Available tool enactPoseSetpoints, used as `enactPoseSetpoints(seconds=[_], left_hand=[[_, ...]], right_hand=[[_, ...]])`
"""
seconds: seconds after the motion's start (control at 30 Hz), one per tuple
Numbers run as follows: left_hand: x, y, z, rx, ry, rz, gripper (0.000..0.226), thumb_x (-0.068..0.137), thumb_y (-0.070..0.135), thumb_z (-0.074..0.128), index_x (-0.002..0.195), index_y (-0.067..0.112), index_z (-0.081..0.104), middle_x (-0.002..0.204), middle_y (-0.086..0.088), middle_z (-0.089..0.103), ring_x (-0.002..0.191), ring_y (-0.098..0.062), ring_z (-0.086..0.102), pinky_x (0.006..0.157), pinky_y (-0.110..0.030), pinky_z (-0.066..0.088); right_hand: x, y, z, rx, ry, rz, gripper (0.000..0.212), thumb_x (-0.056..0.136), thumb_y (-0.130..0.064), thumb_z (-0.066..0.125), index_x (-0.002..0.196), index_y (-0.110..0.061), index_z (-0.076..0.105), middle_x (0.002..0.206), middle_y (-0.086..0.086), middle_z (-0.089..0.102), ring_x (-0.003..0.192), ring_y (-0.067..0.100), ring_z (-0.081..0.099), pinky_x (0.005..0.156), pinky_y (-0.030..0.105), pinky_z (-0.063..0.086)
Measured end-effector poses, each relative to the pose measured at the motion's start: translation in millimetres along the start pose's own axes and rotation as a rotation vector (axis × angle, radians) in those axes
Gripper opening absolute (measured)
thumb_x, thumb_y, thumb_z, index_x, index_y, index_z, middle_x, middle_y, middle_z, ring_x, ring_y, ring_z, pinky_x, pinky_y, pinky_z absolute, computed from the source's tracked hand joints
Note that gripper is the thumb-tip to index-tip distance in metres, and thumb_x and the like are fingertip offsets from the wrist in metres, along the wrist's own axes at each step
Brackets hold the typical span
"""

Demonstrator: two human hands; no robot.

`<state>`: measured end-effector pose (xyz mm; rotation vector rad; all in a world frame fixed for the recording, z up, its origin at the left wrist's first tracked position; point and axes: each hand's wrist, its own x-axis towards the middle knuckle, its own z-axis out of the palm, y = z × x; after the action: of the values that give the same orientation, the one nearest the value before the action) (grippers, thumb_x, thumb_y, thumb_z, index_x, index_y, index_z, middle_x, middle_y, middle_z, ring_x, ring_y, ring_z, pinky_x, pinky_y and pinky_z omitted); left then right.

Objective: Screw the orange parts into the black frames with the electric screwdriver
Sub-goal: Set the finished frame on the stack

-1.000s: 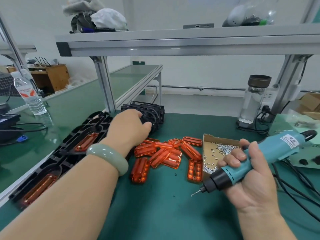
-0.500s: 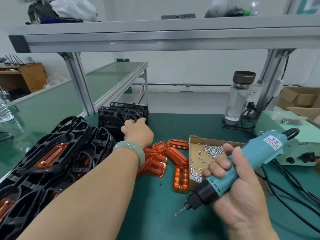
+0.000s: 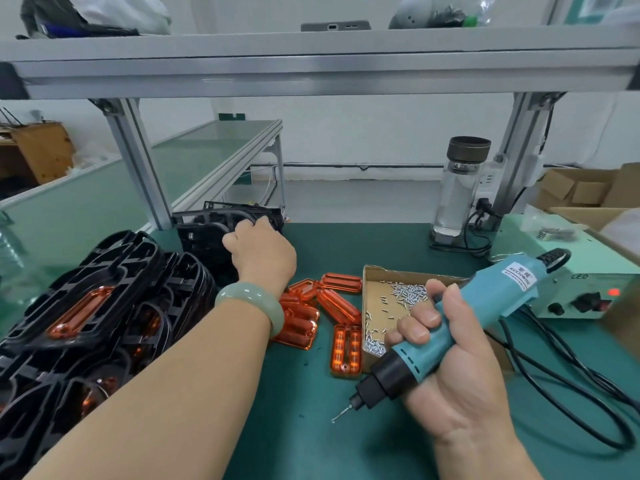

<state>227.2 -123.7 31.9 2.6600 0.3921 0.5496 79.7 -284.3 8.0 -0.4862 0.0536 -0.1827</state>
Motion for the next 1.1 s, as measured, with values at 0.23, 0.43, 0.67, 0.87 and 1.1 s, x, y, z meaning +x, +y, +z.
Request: enactPoseSetpoints(seconds=[0.23, 0.43, 0.67, 0.87, 1.1], left_hand=[[-49, 16, -51, -0.453, 0.263, 0.256, 0.042, 0.085, 0.036, 0.062, 0.122, 0.017, 0.061, 0.115, -0.005, 0.059, 0.117, -0.03, 0.046, 0.1, -0.036, 0.033], [-104, 6, -72, -0.868, 0.368, 0.143, 0.02, 0.078, 0.019, 0.072, 0.09, 0.031, 0.06, 0.086, 0.014, 0.063, 0.08, 0.004, 0.06, 0.071, -0.003, 0.042], [-132, -28, -57, -1.433, 0.186, -0.045, 0.039, 0.081, -0.002, 0.057, 0.09, 0.035, 0.062, 0.082, 0.008, 0.067, 0.074, -0.014, 0.06, 0.069, -0.037, 0.051], [-133, -42, -43, -1.941, -0.201, -0.421, 0.04, 0.09, -0.005, 0.033, 0.116, 0.016, 0.055, 0.068, 0.006, 0.057, 0.069, -0.01, 0.058, 0.057, -0.03, 0.056], [-131, -53, -35, -2.018, -0.397, -0.413, 0.045, 0.084, -0.002, 0.032, 0.118, 0.01, 0.058, 0.074, 0.001, 0.061, 0.08, -0.017, 0.056, 0.074, -0.042, 0.059]], right_hand=[[1, -3, -2, -0.012, 0.038, 0.032, 0.016, 0.078, -0.03, 0.062, 0.089, -0.02, 0.057, 0.055, -0.007, 0.043, 0.041, 0.006, 0.043, 0.046, 0.02, 0.044], [3, -4, -3, -0.035, 0.049, 0.041, 0.017, 0.076, -0.03, 0.063, 0.089, -0.02, 0.056, 0.056, -0.008, 0.044, 0.042, 0.006, 0.042, 0.047, 0.021, 0.044], [3, -5, -5, -0.048, 0.012, 0.08, 0.02, 0.077, -0.031, 0.063, 0.091, -0.019, 0.057, 0.057, -0.007, 0.043, 0.041, 0.006, 0.042, 0.045, 0.021, 0.044], [4, -5, -6, -0.041, -0.053, 0.147, 0.034, 0.08, -0.033, 0.06, 0.11, -0.016, 0.06, 0.057, -0.007, 0.044, 0.04, 0.005, 0.042, 0.045, 0.022, 0.044], [4, -6, -9, 0.071, -0.099, 0.262, 0.04, 0.073, -0.034, 0.071, 0.1, -0.012, 0.051, 0.056, -0.006, 0.044, 0.038, 0.006, 0.042, 0.046, 0.021, 0.045]])
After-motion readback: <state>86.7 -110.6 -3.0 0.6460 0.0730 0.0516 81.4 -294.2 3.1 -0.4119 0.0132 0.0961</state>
